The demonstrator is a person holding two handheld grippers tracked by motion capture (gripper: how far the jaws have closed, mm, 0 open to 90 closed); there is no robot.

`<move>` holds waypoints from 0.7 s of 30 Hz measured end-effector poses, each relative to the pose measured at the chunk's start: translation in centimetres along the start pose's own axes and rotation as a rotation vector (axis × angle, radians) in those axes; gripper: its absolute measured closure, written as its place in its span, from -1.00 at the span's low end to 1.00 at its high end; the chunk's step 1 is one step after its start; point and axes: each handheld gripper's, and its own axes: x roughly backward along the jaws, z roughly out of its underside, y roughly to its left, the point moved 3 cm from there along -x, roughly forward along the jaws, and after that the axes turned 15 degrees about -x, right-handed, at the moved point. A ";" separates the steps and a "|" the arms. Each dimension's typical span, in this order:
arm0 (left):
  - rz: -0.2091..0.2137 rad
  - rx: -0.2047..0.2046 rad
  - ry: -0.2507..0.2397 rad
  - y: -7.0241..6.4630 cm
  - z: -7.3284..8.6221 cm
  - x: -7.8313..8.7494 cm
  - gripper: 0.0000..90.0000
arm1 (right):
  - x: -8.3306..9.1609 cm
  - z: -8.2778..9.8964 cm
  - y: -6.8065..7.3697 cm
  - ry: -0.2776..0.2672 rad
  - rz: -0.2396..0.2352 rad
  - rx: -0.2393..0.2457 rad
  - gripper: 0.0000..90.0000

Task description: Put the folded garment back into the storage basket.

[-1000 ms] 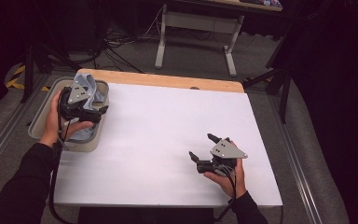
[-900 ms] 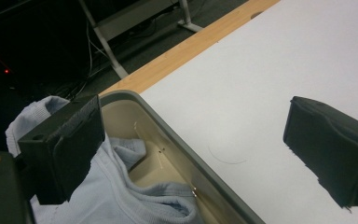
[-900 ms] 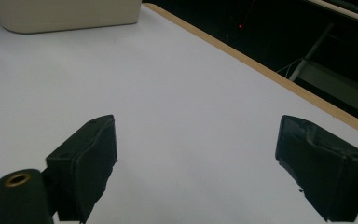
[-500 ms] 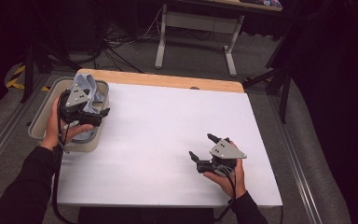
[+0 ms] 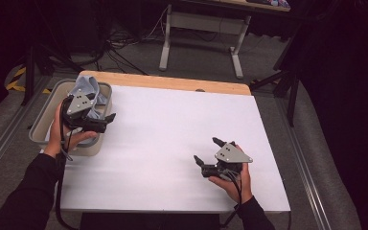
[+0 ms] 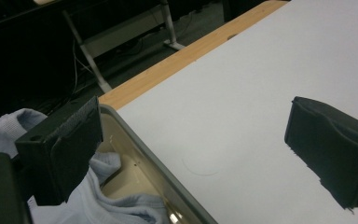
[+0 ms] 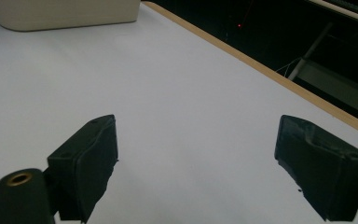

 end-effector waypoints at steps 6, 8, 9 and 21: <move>0.008 -0.012 -0.021 -0.4 -0.5 0.3 -0.89 | 0.0 0.0 0.0 0.000 0.000 0.003 -0.70; 0.005 -0.016 -0.026 -0.5 -0.7 0.5 -0.89 | 0.0 0.0 0.1 -0.001 0.001 0.004 -0.70; 0.010 -0.015 -0.033 -0.6 -0.8 0.5 -0.89 | 0.0 0.0 0.1 -0.002 0.000 0.004 -0.70; 0.037 -0.049 -0.072 -2.0 -1.7 1.1 -0.93 | 0.0 -0.1 0.2 -0.004 -0.003 0.007 -0.70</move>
